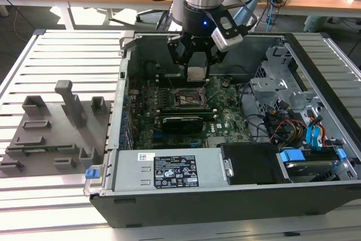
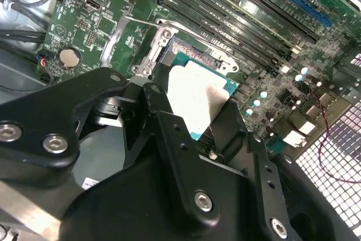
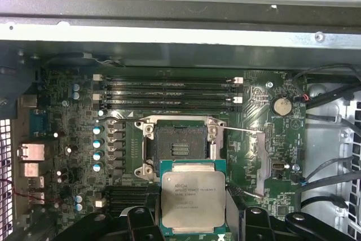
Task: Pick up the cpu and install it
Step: 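Pick up the cpu and move it towards the insertion slot, then place the cpu into insertion slot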
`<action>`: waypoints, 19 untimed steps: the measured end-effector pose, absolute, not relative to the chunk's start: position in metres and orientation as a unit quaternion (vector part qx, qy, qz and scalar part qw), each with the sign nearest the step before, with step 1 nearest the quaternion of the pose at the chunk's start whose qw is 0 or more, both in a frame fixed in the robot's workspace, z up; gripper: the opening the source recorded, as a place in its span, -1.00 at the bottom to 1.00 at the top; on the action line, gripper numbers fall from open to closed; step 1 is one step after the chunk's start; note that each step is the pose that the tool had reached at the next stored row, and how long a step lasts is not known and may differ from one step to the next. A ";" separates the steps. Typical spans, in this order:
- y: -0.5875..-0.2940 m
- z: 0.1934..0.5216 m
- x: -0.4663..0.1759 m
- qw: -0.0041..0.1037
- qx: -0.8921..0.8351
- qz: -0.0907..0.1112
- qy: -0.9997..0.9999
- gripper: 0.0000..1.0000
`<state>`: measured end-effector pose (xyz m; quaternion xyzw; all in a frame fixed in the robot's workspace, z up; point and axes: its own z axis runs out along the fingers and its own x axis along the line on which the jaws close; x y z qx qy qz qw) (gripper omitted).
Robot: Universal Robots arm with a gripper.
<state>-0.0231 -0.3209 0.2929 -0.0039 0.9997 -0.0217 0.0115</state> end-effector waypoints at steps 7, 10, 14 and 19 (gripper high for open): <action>-0.321 0.293 -0.023 0.012 -0.004 -0.022 1.000 0.08; -0.321 0.293 -0.023 0.012 -0.004 -0.022 1.000 0.08; -0.321 0.293 -0.023 0.011 0.003 -0.023 1.000 0.08; -0.321 0.293 -0.023 0.011 0.036 -0.026 0.999 0.08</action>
